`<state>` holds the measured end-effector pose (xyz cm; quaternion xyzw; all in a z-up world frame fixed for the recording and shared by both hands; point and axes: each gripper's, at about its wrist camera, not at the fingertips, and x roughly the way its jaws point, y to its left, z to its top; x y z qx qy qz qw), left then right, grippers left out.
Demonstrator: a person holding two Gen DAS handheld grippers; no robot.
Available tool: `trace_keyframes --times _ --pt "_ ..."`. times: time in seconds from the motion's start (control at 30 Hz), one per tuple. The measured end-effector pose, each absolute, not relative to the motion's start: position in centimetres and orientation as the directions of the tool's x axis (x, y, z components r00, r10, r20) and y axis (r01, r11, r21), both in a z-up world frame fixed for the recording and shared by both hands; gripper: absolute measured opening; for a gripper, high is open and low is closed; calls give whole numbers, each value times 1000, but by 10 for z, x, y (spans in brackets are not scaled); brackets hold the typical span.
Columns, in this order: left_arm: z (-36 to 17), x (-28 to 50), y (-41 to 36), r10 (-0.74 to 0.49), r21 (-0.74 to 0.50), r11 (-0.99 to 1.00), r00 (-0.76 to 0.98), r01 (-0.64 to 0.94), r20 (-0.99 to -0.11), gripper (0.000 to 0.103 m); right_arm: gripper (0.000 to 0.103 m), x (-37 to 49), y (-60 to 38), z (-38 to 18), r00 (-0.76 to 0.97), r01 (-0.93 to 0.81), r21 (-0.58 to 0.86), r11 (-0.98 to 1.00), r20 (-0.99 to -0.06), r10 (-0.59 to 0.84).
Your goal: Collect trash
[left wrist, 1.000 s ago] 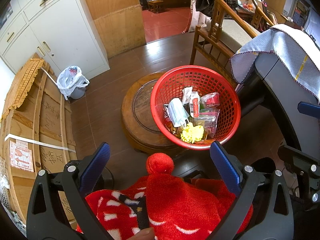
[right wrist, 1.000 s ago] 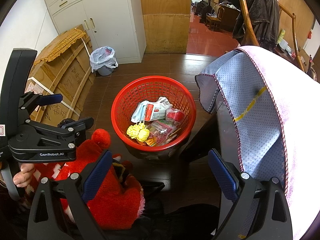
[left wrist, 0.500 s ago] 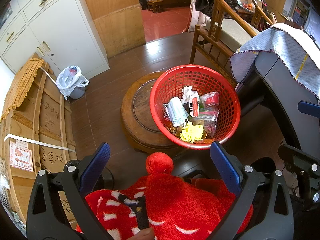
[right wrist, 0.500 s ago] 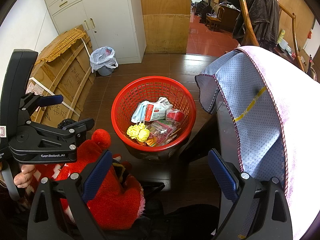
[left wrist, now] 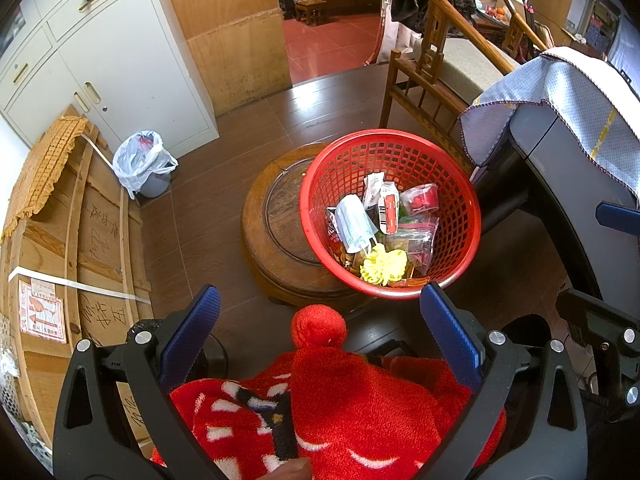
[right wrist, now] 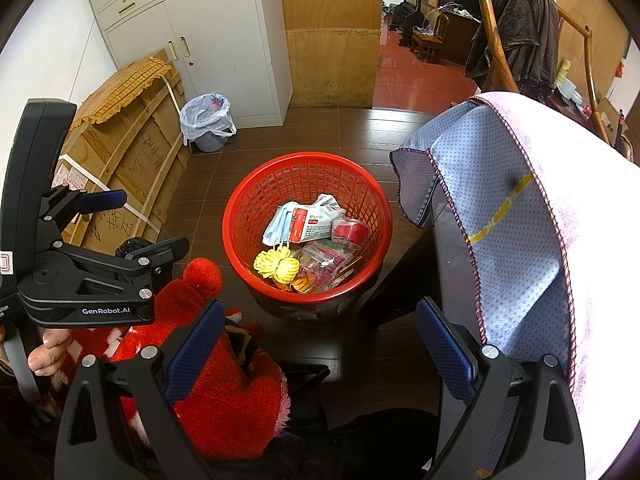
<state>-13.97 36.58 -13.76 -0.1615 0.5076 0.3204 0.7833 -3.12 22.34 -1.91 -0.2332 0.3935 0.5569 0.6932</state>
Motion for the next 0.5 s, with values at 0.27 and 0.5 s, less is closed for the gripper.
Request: trace_keyframes --times 0.27,0.5 --pt "-139 -140 364 335 68 744 283 -665 -899 96 94 -32 223 -20 71 -956 113 271 -806 588" --pt "-139 -139 362 333 65 745 286 -664 -898 96 94 -32 224 -19 72 -956 113 271 -806 588"
